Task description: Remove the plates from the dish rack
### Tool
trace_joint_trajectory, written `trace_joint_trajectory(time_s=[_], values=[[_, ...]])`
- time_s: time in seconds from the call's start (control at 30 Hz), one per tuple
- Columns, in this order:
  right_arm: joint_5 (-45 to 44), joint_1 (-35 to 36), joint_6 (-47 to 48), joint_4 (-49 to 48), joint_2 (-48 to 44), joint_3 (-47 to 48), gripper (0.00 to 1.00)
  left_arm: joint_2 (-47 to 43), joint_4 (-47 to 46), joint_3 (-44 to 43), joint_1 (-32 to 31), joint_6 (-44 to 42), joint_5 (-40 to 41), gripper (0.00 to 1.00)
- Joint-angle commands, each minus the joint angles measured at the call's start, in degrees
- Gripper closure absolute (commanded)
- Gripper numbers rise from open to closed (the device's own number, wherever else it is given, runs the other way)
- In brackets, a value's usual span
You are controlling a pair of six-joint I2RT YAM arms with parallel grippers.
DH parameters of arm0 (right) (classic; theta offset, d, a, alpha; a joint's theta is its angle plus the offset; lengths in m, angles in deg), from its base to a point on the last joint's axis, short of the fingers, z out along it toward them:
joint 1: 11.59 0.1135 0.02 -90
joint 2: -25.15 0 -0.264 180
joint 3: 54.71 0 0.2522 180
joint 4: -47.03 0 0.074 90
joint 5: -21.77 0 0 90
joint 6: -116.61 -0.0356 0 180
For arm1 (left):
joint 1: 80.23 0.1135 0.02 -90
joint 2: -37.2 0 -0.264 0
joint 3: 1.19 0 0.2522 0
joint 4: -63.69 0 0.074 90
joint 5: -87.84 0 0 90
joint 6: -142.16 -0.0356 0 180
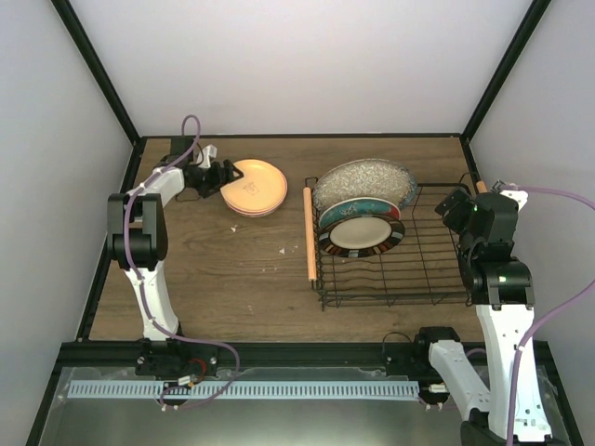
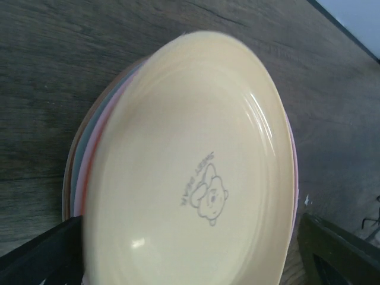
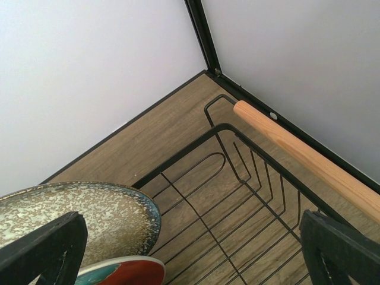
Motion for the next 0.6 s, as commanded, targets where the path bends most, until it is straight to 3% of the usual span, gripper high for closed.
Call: trace_joint_trajectory(time_s=[0.0,0.37,0.57], values=[[-1.34,0.48,-0.98,0.47,-0.5,2.14,0.0,0.37,0.85,-2.27,-0.5,-1.91,1.25,0.0],[-0.8,0.48,-1.28,-0.62,-0.31,1.07,0.0,-0.71,4.58,-6.6,-0.68,-6.29,11.61,0.0],[-0.4,0.48,-1.4,-1.05,-0.3,0.12,0.0,-3.43,4.22,-19.93,-3.3,-10.21,12.74,0.0]])
